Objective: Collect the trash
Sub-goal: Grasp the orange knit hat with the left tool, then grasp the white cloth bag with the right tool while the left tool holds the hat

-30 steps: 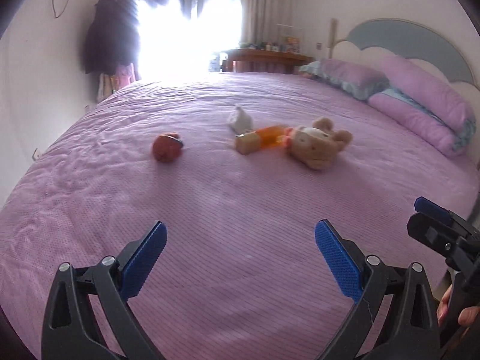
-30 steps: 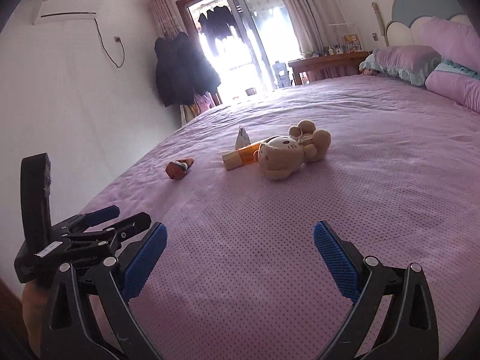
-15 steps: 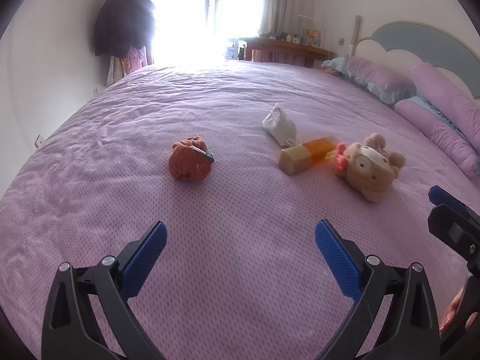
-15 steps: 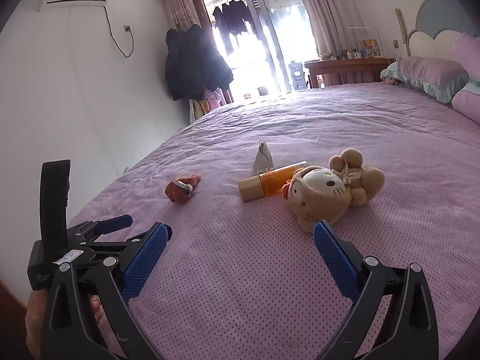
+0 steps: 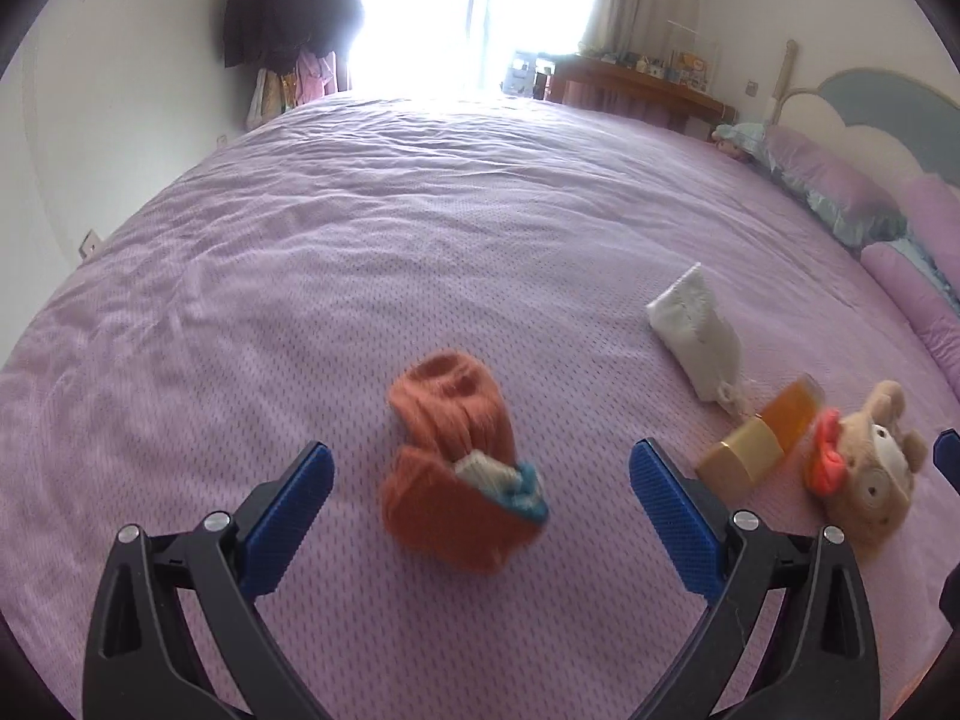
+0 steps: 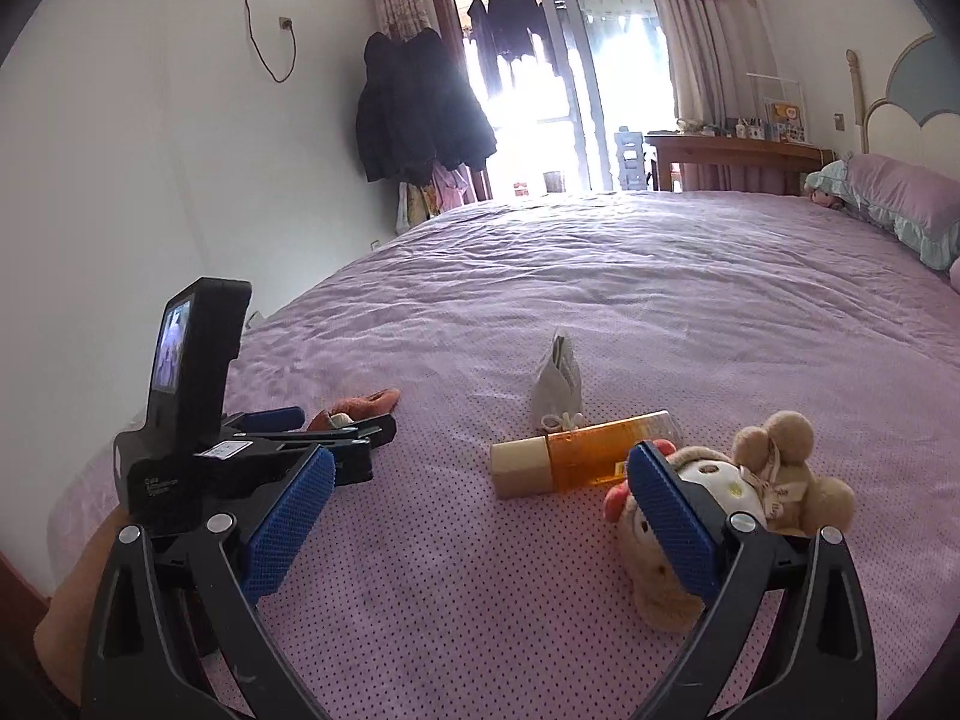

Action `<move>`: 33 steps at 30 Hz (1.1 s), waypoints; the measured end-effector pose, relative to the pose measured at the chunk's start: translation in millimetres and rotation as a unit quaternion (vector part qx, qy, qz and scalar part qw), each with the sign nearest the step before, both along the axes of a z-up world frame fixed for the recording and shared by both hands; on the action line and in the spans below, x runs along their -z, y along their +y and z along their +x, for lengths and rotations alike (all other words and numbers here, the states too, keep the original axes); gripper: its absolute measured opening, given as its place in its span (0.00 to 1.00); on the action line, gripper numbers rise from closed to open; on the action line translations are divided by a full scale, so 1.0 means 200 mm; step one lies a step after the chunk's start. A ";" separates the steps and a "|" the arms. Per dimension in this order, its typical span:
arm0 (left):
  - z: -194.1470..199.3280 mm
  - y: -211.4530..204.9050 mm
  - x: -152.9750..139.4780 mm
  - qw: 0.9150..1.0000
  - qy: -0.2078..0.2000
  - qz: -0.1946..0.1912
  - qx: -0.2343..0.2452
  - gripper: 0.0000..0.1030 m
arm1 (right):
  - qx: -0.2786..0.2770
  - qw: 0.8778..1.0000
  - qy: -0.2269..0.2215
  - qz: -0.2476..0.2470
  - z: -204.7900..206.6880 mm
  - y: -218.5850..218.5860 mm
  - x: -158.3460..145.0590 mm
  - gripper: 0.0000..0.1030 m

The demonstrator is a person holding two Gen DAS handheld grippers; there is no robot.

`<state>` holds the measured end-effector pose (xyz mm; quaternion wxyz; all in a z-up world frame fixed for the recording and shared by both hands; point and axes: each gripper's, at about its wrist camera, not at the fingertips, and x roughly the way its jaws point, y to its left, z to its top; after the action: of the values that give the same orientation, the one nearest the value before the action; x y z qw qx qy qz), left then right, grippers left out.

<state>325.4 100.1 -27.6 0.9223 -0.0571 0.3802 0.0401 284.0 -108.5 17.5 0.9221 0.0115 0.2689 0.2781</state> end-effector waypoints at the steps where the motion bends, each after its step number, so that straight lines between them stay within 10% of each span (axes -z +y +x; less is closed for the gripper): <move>1: 0.03 0.01 0.02 1.000 0.008 -0.005 0.001 0.77 | -0.004 1.000 0.005 0.001 0.02 0.01 0.01 0.92; 4: 0.09 0.03 0.07 0.999 0.036 -0.028 -0.001 0.48 | -0.007 1.000 0.012 -0.002 0.09 0.04 0.02 0.92; 9: 0.08 0.06 0.06 0.999 0.017 -0.044 0.004 0.35 | -0.004 1.000 0.017 -0.009 0.18 0.07 0.03 0.92; 27: 0.14 0.17 0.01 0.990 -0.025 -0.139 0.027 0.34 | 0.063 0.985 0.133 -0.088 0.82 0.23 0.18 0.78; 29: 0.14 0.18 0.03 0.989 -0.022 -0.147 0.027 0.35 | 0.054 0.984 0.152 -0.078 0.86 0.24 0.21 0.70; 33: 0.14 0.18 0.06 0.988 -0.013 -0.148 0.027 0.35 | 0.044 0.978 0.177 -0.100 0.89 0.28 0.26 0.25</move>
<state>353.9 136.5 -39.8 0.9091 -0.1835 0.3715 -0.0428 462.4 -53.3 -34.8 0.8678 -0.0197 0.4535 0.2024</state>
